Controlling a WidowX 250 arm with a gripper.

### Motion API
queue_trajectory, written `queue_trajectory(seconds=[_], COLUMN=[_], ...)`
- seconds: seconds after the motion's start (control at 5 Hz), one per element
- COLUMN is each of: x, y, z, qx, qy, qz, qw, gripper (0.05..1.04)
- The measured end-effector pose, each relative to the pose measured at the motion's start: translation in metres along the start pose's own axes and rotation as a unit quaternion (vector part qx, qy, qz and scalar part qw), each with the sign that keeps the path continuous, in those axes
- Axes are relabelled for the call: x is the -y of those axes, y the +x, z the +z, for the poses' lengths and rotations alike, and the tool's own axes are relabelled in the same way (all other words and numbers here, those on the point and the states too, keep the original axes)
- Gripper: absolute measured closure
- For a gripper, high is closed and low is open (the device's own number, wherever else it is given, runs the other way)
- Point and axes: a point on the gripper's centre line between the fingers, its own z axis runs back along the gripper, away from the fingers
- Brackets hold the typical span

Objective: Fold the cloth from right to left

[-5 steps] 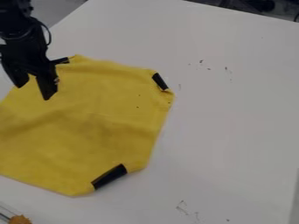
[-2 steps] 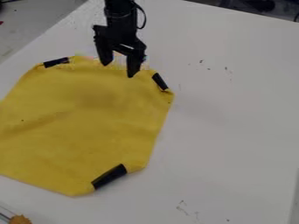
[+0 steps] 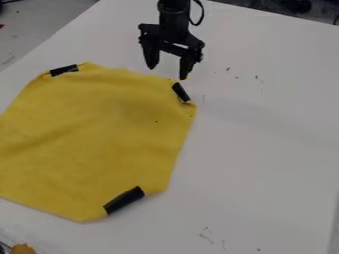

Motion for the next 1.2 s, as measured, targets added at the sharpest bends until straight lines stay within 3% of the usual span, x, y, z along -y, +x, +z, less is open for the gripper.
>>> queue_trajectory(seconds=[0.2,0.4,0.8,1.2], x=[0.006,0.017,0.023,0.027], y=[0.005,0.009,0.006,0.008], z=[-0.004,-0.018,-0.043,-0.045], qx=[0.028,0.040,0.020,0.013], qy=[-0.004,-0.008,-0.007,-0.018], qz=[0.040,0.054,0.095,0.087], qw=[0.9988,0.9977,0.9953,0.9960], gripper=[0.083,0.083,0.127,0.695])
